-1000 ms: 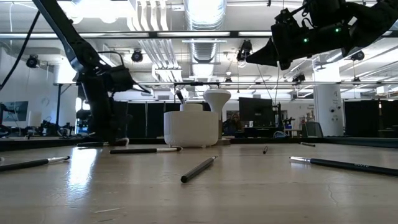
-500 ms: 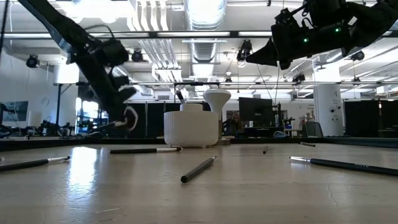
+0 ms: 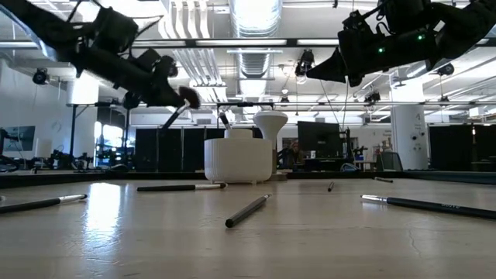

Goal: Put items in baskets/containers
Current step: Put the black highlighter brush into the white organizer

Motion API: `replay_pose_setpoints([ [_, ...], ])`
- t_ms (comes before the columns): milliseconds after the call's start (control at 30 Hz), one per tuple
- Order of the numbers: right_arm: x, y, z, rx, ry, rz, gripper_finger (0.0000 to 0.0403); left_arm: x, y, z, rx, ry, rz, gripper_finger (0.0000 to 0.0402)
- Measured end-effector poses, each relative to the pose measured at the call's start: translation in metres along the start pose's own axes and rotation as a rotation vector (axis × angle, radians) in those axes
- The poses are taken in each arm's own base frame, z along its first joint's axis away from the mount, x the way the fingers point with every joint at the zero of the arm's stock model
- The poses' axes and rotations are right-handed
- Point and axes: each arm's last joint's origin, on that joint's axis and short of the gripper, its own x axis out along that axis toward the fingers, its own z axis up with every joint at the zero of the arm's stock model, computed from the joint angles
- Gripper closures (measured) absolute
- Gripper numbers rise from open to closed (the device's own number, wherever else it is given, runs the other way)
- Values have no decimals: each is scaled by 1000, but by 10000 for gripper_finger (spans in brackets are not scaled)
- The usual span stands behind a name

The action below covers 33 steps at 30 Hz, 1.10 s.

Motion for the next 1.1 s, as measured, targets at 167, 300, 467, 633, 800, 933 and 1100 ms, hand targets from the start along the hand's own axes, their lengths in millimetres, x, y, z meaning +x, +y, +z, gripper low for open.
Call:
replay_pose_setpoints([
  [167,0,0,0,0,0,0,394,-6,-4,-9,-54,-197,-127,373],
  [300,0,0,0,0,-1,0,394,-10,-7,-4,-77,-308,-192,376],
  [467,0,0,0,0,-4,0,394,-2,-13,9,-79,-336,-229,378],
  [633,0,0,0,0,-4,-1,394,19,-19,20,-78,-330,-237,380],
  [800,0,0,0,0,-4,-1,394,50,-26,23,-52,-335,-253,381],
  [933,0,0,0,0,-4,0,394,75,-29,20,-49,-312,-260,381],
  [1100,0,0,0,0,-4,0,394,99,-36,10,-21,-262,-280,384],
])
